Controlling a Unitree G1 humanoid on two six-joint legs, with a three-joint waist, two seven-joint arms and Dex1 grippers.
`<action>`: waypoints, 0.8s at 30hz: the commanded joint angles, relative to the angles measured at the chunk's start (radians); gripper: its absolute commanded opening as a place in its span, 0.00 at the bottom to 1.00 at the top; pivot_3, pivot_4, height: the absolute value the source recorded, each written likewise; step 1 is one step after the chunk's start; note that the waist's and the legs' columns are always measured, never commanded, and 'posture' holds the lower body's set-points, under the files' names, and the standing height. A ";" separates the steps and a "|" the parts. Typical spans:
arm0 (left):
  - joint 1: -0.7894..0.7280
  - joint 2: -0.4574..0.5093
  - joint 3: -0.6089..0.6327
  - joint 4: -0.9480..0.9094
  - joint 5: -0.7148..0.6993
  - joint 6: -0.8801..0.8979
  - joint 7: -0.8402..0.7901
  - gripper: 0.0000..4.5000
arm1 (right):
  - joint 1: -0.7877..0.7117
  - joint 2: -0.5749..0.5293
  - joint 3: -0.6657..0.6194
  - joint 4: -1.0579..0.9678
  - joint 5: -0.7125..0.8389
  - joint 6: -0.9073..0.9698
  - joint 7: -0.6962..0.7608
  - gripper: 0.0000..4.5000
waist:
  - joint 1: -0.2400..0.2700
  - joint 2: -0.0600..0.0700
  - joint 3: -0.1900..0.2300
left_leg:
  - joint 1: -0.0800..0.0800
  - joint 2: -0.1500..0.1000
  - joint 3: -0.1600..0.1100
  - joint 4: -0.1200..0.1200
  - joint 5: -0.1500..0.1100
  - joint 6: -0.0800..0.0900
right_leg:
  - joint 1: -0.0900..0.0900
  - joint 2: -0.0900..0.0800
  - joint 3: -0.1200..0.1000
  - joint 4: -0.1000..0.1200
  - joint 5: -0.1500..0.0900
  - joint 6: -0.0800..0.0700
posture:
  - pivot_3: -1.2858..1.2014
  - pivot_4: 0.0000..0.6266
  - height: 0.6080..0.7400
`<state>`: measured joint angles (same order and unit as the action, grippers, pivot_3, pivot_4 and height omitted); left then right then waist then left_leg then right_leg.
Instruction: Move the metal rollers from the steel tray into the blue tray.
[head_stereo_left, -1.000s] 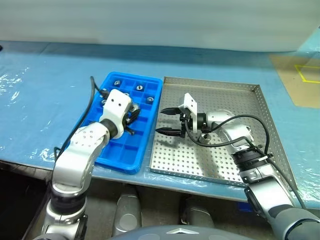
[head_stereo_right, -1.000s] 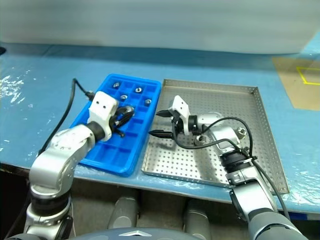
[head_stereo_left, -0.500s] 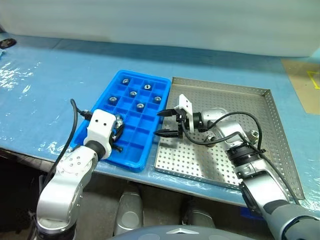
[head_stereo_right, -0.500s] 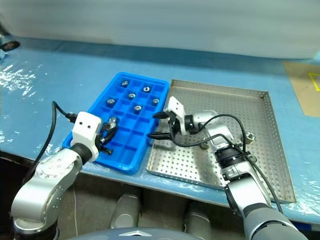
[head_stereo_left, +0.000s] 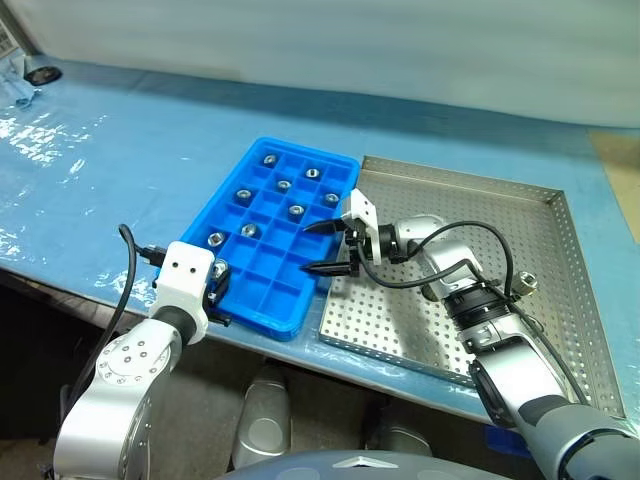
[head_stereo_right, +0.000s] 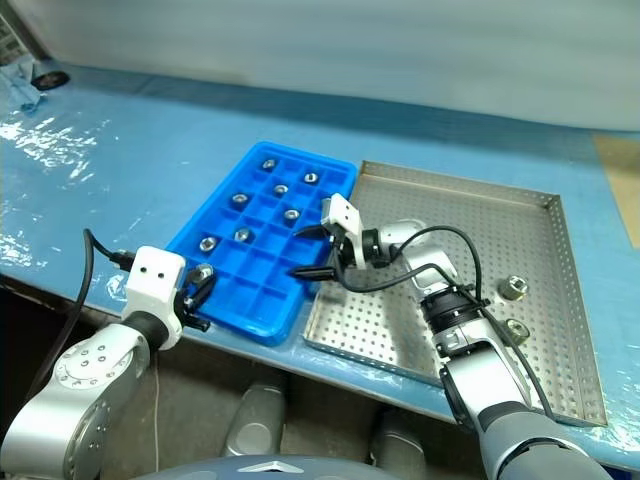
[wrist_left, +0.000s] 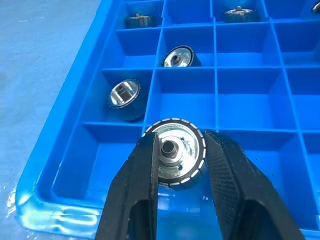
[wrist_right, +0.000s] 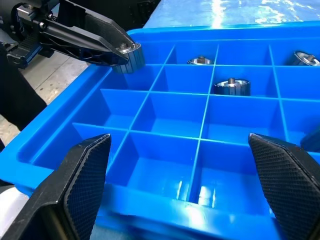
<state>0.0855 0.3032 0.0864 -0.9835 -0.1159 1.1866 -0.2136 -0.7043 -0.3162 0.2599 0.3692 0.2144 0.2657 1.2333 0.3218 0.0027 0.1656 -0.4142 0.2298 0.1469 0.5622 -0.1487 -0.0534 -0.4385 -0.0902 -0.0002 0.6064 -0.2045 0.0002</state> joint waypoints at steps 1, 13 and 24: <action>-0.007 0.012 0.013 -0.003 -0.010 -0.012 -0.002 0.23 | -0.013 -0.003 -0.011 -0.022 0.008 -0.016 0.008 1.00 | 0.001 0.000 0.000 | 0.000 0.000 0.000 0.000 0.000 0.000 | 0.000 0.000 0.000 0.000 0.000 0.000 | 0.74 0.24 1.00; -0.173 0.019 -0.032 0.085 -0.045 -0.106 -0.015 0.74 | 0.011 -0.038 -0.039 -0.071 0.017 0.005 -0.025 1.00 | -0.005 0.000 0.000 | 0.001 0.000 0.000 0.001 0.001 -0.001 | 0.001 0.000 0.000 0.002 0.000 0.000 | 0.70 0.24 1.00; -0.440 0.066 -0.131 0.393 -0.123 -0.236 -0.179 0.74 | 0.184 -0.158 -0.149 -0.356 0.060 0.151 -0.156 1.00 | -0.065 0.000 0.000 | 0.001 -0.001 0.000 0.003 0.003 -0.005 | 0.001 0.000 0.001 0.004 0.001 0.000 | 0.59 0.24 1.00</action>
<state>-0.3092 0.3598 -0.0267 -0.6264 -0.2262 1.0072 -0.3595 -0.5382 -0.4555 0.1602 0.0997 0.2405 0.3937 1.1049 0.2564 0.0029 0.1654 -0.4129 0.2278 0.1474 0.5653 -0.1453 -0.0588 -0.4379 -0.0897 0.0010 0.6116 -0.2039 0.0005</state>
